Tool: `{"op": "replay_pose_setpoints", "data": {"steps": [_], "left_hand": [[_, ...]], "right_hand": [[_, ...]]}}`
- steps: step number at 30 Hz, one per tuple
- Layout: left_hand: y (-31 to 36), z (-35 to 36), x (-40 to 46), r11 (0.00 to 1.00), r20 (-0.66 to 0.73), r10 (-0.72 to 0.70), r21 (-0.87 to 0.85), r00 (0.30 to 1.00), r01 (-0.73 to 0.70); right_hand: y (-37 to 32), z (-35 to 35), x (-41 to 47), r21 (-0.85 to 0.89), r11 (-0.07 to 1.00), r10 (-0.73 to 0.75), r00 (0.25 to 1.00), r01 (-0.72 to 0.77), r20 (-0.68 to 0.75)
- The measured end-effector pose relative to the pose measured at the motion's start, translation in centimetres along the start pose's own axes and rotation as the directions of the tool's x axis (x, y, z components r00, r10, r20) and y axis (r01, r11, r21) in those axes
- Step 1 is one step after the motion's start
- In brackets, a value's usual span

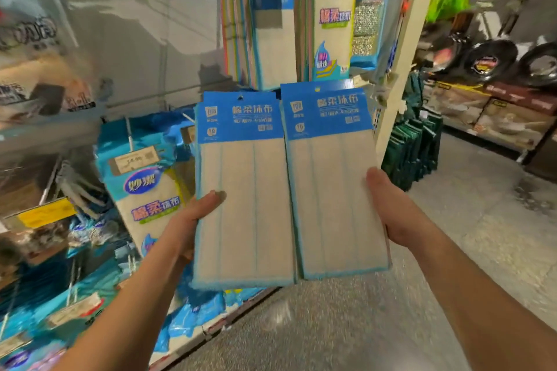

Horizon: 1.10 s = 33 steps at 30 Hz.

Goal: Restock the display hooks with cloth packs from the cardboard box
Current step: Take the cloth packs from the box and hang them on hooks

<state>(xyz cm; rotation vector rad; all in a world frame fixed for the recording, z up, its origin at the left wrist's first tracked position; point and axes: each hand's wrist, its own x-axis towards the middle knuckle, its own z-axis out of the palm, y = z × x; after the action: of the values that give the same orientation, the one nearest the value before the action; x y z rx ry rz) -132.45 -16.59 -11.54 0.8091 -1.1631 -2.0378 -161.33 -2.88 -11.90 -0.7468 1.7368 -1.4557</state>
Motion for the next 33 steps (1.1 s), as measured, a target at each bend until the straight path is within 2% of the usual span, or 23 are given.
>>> {"op": "replay_pose_setpoints", "data": {"steps": [3, 11, 16, 23, 28, 31, 33], "left_hand": [[0.4, 2.0, 1.8, 0.999, -0.015, 0.035, 0.005, 0.999, -0.035], [4.0, 4.1, 5.5, 0.976, -0.094, 0.211, 0.080, 0.973, -0.204], [6.3, 3.0, 8.5, 0.959, -0.137, 0.276, 0.108, 0.951, -0.263], [10.0, 2.1, 15.2, 0.892, -0.076, 0.438, 0.167, 0.896, -0.421], [12.8, 2.0, 19.4, 0.835, -0.055, 0.522, 0.237, 0.851, -0.497], [14.3, 1.9, 21.1, 0.819, -0.016, 0.535, 0.253, 0.845, -0.514], [15.0, 1.9, 22.0, 0.812, 0.011, 0.540, 0.258, 0.842, -0.524]], "right_hand": [[-1.5, -2.0, 2.6, 0.041, 0.998, -0.062, 0.987, 0.057, 0.150], [-6.4, -1.5, 10.7, 0.000, 0.982, -0.184, 0.954, 0.189, 0.238], [-8.6, 0.6, 15.1, 0.015, 0.967, -0.250, 0.933, 0.255, 0.257], [-12.4, 2.0, 22.6, 0.002, 0.963, -0.263, 0.936, 0.270, 0.236], [-14.8, 3.8, 26.9, 0.248, 0.936, -0.294, 0.944, 0.252, 0.152], [-16.1, 4.6, 28.4, 0.030, 0.897, -0.442, 0.894, 0.441, 0.076], [-16.7, 4.7, 29.5, -0.073, 0.861, -0.501, 0.864, 0.503, 0.036]]}}
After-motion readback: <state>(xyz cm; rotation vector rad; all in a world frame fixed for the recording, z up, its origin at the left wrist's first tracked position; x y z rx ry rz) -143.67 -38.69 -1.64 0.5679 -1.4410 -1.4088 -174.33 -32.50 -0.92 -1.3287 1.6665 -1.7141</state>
